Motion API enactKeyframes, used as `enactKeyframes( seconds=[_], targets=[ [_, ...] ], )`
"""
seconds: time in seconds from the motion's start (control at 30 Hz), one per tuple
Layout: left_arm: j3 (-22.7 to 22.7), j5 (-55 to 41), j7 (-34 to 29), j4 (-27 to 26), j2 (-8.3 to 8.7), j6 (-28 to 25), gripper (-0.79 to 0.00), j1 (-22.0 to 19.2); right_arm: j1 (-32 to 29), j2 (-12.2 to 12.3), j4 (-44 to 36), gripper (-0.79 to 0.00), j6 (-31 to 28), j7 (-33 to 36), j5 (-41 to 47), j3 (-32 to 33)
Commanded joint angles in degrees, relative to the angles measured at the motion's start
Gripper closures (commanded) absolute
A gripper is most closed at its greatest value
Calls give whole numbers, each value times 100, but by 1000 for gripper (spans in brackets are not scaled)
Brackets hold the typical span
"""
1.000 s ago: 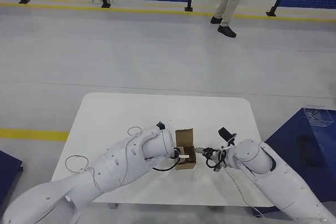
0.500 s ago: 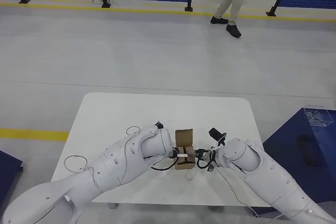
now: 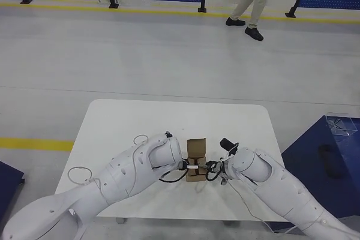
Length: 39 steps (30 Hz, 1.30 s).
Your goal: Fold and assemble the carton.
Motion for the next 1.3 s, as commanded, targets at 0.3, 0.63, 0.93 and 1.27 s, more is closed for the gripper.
enactKeyframes(
  seconds=[0.3,0.63,0.93,1.27],
  targets=[
    [37,129,-88,246,-154,-93,-785,-27,39,-48,-15,-785,77,57,-68,53],
    [-231,426,82,-279,-40,-37,-785,-50,-231,125,-286,-785,-1,231,337,833],
    [-423,916,155,-1230,275,155,-785,39,-636,283,-703,-785,110,126,627,1496],
    [-529,830,296,-1199,291,-238,-785,144,-734,277,-636,-785,-57,-20,640,1513]
  ],
)
